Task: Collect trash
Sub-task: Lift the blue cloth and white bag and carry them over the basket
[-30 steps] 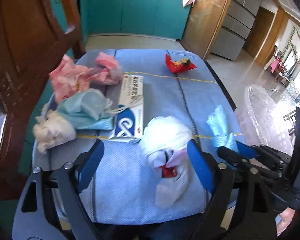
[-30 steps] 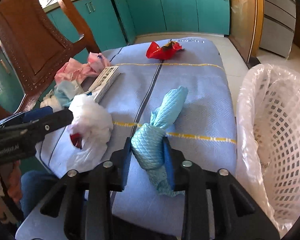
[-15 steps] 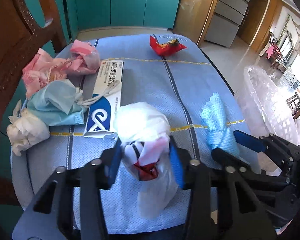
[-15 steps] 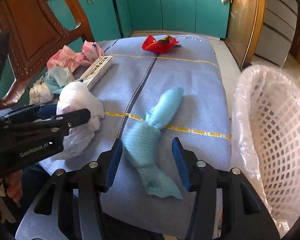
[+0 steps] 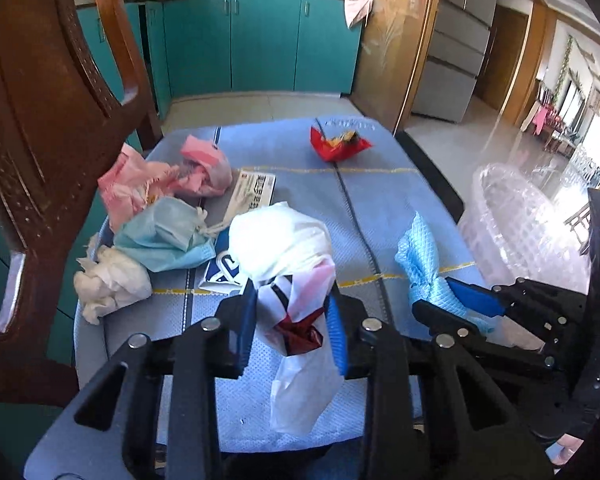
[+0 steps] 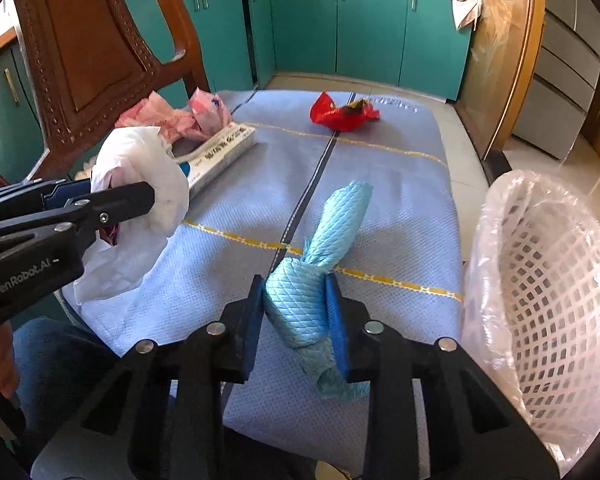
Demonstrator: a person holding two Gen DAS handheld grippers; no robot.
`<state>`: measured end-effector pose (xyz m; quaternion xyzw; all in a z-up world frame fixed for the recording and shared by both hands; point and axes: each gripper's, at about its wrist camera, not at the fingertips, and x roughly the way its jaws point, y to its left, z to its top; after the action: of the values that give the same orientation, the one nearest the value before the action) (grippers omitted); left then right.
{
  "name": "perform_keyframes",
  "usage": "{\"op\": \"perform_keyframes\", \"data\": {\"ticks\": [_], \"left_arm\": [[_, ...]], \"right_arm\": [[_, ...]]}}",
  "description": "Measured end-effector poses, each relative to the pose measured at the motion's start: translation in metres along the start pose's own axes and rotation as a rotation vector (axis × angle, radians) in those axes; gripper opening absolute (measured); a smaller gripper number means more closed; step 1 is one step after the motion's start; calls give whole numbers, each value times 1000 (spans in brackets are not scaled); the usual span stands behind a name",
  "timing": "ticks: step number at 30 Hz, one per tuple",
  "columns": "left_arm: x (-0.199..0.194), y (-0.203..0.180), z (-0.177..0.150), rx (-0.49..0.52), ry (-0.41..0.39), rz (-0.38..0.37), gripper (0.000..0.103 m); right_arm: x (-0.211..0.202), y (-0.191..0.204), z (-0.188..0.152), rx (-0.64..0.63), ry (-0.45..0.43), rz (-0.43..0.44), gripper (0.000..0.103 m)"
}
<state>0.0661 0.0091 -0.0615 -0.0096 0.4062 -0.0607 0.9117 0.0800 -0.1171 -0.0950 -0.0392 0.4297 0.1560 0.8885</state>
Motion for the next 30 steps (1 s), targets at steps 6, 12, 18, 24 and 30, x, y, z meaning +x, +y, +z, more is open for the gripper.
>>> {"op": "perform_keyframes", "data": {"ticks": [6, 12, 18, 24, 30], "left_arm": [[-31, -1, 7, 10, -107, 60, 32], [-59, -12, 9, 52, -213, 136, 32], [-74, -18, 9, 57, -250, 158, 32], [-75, -17, 9, 52, -252, 148, 32], [-76, -18, 6, 59, -259, 151, 32]], "right_arm": [[-33, -2, 8, -9, -81, -95, 31], [-63, -3, 18, -23, -156, -187, 31], [-88, 3, 20, -19, -223, -237, 31], [-95, 6, 20, -9, -239, -229, 31], [-97, 6, 18, -3, -242, -215, 31]]}}
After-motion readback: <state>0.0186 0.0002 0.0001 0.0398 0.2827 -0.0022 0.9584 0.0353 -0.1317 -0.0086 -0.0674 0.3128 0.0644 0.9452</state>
